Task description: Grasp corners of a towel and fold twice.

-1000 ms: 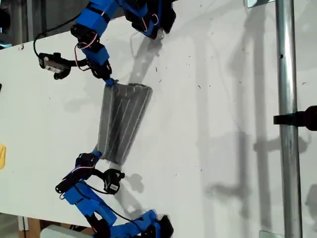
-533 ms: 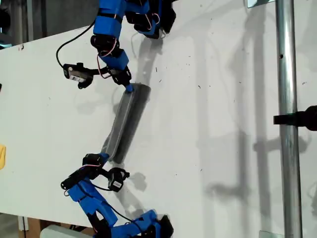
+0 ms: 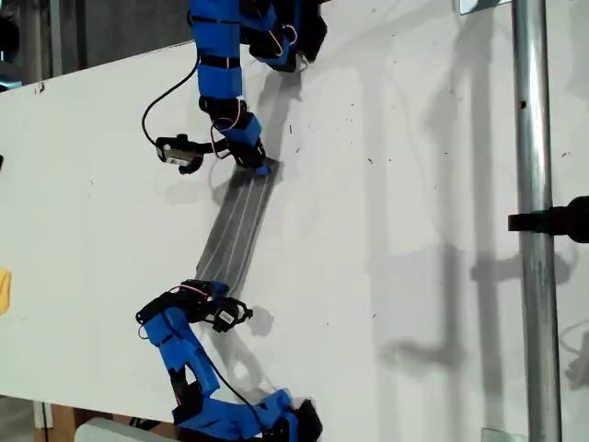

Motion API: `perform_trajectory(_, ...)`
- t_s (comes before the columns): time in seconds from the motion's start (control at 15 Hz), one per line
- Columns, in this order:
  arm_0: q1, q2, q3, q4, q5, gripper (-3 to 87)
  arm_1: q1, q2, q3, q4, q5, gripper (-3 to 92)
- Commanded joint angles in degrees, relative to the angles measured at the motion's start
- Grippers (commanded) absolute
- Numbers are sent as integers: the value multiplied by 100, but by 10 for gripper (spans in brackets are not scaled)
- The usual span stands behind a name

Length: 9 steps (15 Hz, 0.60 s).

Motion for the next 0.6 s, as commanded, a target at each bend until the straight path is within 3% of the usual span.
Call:
perform_trajectory(0.0,-255,70,-316,185,9,160,290,26,-70,-18,229,60)
perform_trajectory(0.13,-316,527,-193,404,-62,268,360,571,-360,729,229,344)
perform_trajectory(0.33,-281,2303,598,457,-141,262,422,2162,-466,2030,334,372)
perform_trajectory(0.53,-114,4412,2013,439,-343,239,598,3683,-97,3577,1099,394)
